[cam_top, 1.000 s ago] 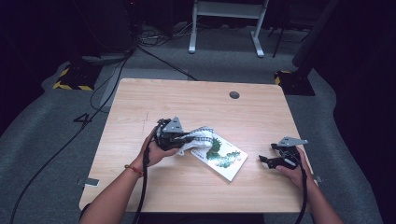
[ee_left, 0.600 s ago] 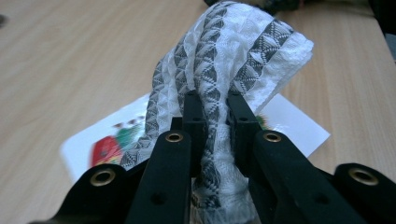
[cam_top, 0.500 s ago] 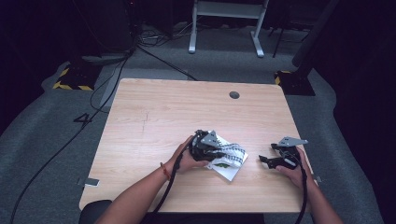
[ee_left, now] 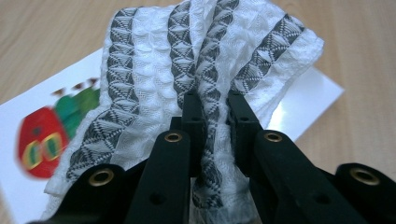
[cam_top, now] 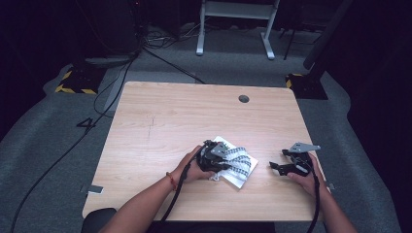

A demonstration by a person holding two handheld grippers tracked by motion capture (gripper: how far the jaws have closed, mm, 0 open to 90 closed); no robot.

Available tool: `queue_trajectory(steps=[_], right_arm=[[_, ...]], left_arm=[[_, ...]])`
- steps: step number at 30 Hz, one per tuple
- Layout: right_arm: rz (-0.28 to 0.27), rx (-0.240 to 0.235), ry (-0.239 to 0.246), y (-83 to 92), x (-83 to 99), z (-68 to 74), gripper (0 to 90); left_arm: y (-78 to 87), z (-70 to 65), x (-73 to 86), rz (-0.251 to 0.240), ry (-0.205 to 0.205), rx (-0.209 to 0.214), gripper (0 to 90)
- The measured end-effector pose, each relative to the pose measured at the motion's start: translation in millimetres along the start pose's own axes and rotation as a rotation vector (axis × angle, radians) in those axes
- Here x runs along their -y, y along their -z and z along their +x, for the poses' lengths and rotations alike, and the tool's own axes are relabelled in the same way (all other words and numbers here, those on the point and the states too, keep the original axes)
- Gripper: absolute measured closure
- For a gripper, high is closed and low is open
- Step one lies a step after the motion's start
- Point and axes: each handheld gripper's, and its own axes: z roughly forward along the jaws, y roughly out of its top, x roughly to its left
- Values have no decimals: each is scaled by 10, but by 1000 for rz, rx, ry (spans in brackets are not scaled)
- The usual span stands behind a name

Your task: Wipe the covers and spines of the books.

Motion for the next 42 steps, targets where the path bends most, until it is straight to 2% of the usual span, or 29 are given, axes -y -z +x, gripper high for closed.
queue_trajectory(steps=[4, 7, 8, 11, 14, 19, 25, 27, 31, 35, 38, 42], right_arm=[[0, 0, 0, 0, 0, 0, 156], [0, 0, 0, 0, 0, 0, 156], [0, -1, 1, 0, 0, 0, 156], [0, -1, 1, 0, 0, -1, 156], [0, -1, 1, 0, 0, -1, 156], [0, -1, 0, -1, -1, -1, 155], [0, -1, 0, -1, -1, -1, 155], [0, -1, 0, -1, -1, -1, 155], [0, -1, 0, -1, -1, -1, 155], [0, -1, 0, -1, -1, -1, 155], [0, -1, 0, -1, -1, -1, 155], [0, -1, 0, -1, -1, -1, 155]], left_arm=[[60, 139, 59, 0, 40, -41, 809], [100, 213, 82, 14, 56, -73, 808], [100, 213, 82, 14, 56, -73, 809], [145, 319, 130, 11, 91, -99, 808], [143, 372, 136, 1, 118, -103, 808], [61, 443, 37, 10, 134, -115, 808], [-111, 475, -179, 33, 123, -104, 806], [-187, 430, -259, 29, 111, -91, 807], [-338, 273, -432, 41, 51, -51, 807], [-452, 11, -556, 48, -21, 6, 806], [-454, -160, -540, 42, -58, 42, 806], [-346, -270, -416, 38, -67, 74, 806]])
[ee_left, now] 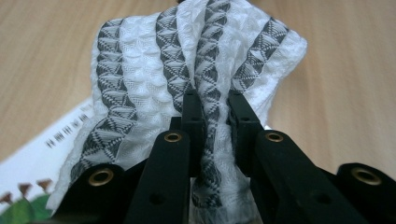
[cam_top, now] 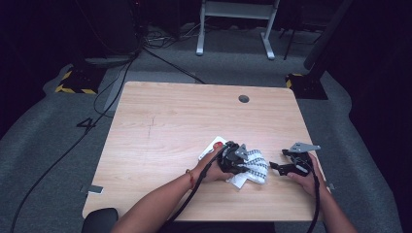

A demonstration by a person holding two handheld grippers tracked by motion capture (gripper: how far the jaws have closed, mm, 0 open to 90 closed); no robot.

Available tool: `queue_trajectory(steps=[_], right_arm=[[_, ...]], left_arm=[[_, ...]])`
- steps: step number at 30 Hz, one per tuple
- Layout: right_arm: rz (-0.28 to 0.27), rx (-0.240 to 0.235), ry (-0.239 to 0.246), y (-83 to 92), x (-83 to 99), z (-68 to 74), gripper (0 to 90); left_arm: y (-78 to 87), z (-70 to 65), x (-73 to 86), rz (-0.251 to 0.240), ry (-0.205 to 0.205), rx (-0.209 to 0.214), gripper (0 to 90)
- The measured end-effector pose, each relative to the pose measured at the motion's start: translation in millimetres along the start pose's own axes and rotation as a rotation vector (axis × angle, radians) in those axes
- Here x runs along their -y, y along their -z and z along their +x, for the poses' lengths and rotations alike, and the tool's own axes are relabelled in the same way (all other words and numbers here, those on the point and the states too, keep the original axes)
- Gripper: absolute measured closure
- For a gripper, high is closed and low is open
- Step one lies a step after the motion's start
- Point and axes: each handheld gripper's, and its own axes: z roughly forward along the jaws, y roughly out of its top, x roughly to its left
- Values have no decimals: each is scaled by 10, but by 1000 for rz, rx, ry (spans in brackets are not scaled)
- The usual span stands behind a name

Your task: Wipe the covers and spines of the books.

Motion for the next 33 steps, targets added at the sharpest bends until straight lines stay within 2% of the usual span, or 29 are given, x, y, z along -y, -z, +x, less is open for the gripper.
queue_trajectory(steps=[3, 7, 11, 15, 19, 20, 22, 23, 26, 31, 33], right_arm=[[0, 0, 0, 0, 0, 0, 155], [0, 0, -1, 0, 0, 0, 155], [0, 0, 0, 0, 0, 0, 155], [0, 0, -1, 0, 0, 0, 155], [0, 0, -1, 0, 0, 0, 155], [0, 1, 0, 0, 0, 0, 155], [0, 0, -1, 0, 0, 0, 155], [0, 0, -1, 0, 0, 0, 155], [0, 0, -1, 0, 0, 0, 155], [0, 0, -1, 0, 0, 0, 155], [0, 0, -1, 0, 0, 0, 155]], left_arm=[[116, -43, 139, -3, 4, 13, 806], [305, -50, 372, -14, 43, 18, 806], [472, 4, 518, 12, 57, -34, 806], [595, 117, 659, 9, 88, -80, 806], [647, 205, 711, 13, 106, -111, 805], [660, 253, 723, 13, 123, -122, 804], [664, 266, 722, 16, 122, -130, 802], [673, 295, 722, 27, 113, -152, 802], [711, 404, 758, 29, 139, -195, 802], [752, 595, 823, 8, 216, -229, 802], [737, 655, 809, 5, 226, -234, 802]])
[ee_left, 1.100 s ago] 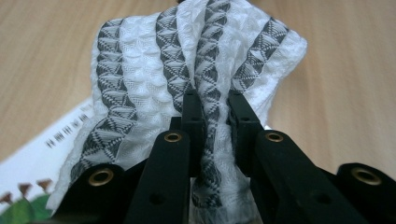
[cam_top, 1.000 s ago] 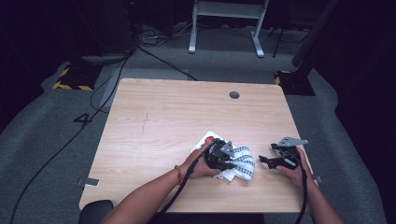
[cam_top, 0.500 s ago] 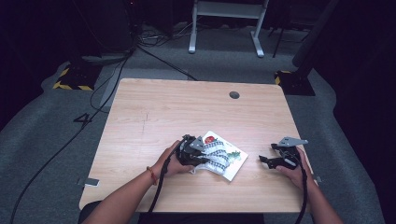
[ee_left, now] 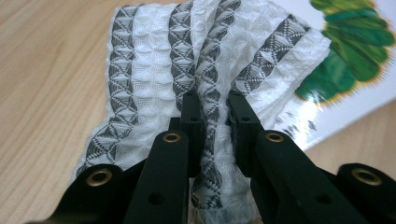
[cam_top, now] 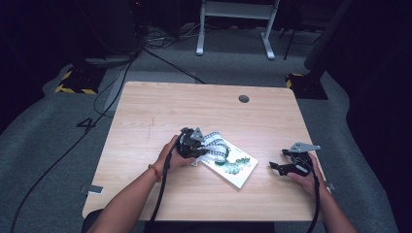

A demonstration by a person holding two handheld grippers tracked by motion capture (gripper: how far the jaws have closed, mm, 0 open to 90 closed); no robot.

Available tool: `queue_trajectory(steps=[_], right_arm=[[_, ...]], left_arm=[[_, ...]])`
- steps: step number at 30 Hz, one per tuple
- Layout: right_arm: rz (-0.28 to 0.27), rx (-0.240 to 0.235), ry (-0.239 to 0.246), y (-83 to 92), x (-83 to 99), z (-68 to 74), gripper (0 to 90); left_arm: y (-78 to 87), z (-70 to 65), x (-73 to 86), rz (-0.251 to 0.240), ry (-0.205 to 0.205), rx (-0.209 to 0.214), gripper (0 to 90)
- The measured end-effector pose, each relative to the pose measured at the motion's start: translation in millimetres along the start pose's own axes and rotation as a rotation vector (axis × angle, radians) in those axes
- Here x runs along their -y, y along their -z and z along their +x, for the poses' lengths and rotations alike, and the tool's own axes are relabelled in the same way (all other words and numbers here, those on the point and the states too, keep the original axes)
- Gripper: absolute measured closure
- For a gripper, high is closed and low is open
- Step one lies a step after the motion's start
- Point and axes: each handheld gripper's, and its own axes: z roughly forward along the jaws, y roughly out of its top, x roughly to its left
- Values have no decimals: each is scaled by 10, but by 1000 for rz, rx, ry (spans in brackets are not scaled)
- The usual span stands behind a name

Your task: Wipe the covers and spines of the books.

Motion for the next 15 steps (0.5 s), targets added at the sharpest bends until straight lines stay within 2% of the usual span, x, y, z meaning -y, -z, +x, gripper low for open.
queue_trajectory(steps=[2, 8, 12, 15], right_arm=[[0, 0, 0, 0, 0, 0, 155], [0, 0, -1, -1, 0, 0, 155], [-2, -1, 0, -3, -1, -2, 155], [-1, -2, 1, -2, -1, -2, 154]], left_arm=[[-58, 35, -81, 0, 3, -15, 802], [-287, -17, -390, 14, -34, 6, 801], [-441, -145, -579, 23, -74, 35, 802], [-549, -319, -699, 21, -114, 72, 802]])
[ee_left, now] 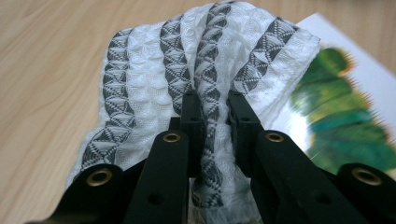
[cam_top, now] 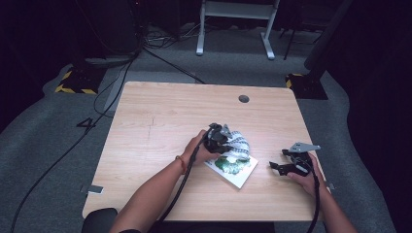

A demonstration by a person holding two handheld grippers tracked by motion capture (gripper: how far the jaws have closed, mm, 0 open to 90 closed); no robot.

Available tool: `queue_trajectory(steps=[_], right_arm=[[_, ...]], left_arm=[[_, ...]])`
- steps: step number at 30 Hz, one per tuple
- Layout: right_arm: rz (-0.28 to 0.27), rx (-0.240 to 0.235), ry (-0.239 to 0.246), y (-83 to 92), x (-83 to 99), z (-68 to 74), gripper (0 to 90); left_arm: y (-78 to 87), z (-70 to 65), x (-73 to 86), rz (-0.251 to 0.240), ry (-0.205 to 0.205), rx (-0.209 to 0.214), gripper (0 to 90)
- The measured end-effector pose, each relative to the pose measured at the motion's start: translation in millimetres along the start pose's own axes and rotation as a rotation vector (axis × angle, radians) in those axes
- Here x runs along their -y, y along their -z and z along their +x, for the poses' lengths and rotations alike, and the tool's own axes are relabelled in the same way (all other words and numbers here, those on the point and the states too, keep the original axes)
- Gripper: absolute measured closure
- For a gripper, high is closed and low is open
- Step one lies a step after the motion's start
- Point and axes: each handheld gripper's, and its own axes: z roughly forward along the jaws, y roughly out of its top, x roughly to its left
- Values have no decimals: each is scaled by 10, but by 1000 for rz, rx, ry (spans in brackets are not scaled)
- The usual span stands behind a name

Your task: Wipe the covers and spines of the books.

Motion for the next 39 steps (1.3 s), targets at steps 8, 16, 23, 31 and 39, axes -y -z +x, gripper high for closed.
queue_trajectory(steps=[8, 16, 23, 31, 39], right_arm=[[0, 0, 0, 0, 0, 0, 155], [0, 0, 0, 0, 0, 0, 155], [0, 1, 0, 0, 0, 0, 154], [0, 7, -5, -2, -2, 2, 153], [0, 7, -5, -2, -2, 3, 153]], left_arm=[[-154, -428, -135, -30, -85, 118, 802], [57, -597, 112, -26, -127, 175, 804], [445, -408, 569, -15, -39, 106, 803], [633, -64, 796, -3, 40, -9, 802], [596, 133, 768, -7, 89, -70, 803]])
